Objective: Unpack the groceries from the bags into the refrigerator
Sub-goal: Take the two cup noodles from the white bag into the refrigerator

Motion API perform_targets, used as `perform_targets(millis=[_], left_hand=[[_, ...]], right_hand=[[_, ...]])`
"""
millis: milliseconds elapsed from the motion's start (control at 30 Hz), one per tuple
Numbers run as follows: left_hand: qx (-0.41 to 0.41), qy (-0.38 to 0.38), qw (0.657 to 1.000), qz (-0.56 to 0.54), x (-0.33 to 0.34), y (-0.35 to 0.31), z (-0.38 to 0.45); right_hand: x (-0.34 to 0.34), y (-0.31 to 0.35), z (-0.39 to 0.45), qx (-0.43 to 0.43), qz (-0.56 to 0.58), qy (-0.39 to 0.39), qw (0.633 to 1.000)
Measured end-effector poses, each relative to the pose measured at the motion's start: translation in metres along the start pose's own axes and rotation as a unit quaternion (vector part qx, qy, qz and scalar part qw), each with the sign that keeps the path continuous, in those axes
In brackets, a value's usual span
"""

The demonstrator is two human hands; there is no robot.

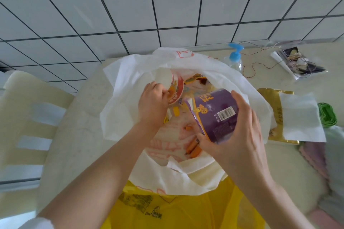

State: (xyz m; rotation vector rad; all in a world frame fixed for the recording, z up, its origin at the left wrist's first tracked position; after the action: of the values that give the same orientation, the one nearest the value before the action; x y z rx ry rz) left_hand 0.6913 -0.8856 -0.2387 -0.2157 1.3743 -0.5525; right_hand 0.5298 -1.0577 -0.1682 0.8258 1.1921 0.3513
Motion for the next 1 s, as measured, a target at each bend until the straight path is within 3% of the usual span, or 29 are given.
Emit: perform_targets(millis=[100,200,333,500,633,800,933,1000], left_hand=[[0.006,-0.034,0.998,-0.049,-0.032,-0.004,-0.013],[0.013,0.004,0.998,-0.065,-0.044,-0.008,-0.036],[0.105,0.026,0.993,-0.04,-0.045,-0.027,-0.084],[0.232,0.068,0.968,0.071,-0.028,-0.048,-0.12],[0.274,0.123,0.94,0.161,-0.016,-0.057,-0.125],[0.211,0.187,0.927,0.25,0.008,-0.053,-0.107],[0.161,0.246,0.924,0.245,0.029,-0.057,-0.103],[0.166,0.235,0.923,0.254,0.033,-0.063,-0.101]], right_hand=[[-0.014,0.009,-0.003,-0.007,0.027,-0.014,1.0],[-0.025,0.016,-0.006,-0.016,0.035,-0.027,0.999],[-0.025,0.013,-0.011,-0.009,0.035,-0.027,0.999],[-0.019,-0.002,-0.023,0.016,0.012,-0.019,1.0],[-0.016,-0.016,-0.031,0.032,-0.021,-0.02,0.999],[-0.014,-0.028,-0.038,0.041,-0.038,-0.022,0.998],[-0.012,-0.032,-0.04,0.047,-0.032,-0.019,0.998],[-0.012,-0.034,-0.04,0.054,-0.026,-0.017,0.998]])
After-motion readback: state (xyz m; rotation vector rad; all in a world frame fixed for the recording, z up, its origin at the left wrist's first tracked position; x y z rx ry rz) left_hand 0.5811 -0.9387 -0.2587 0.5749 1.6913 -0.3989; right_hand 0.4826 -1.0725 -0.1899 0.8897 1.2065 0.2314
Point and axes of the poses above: each hand's wrist, its own z-axis towards the middle knuckle, its own x-axis out of the palm, y = z × x, the point moved 10 cm from there along z, towards the middle knuckle, and after that the axes turned 4 degrees about z, right-handed, at the moved point
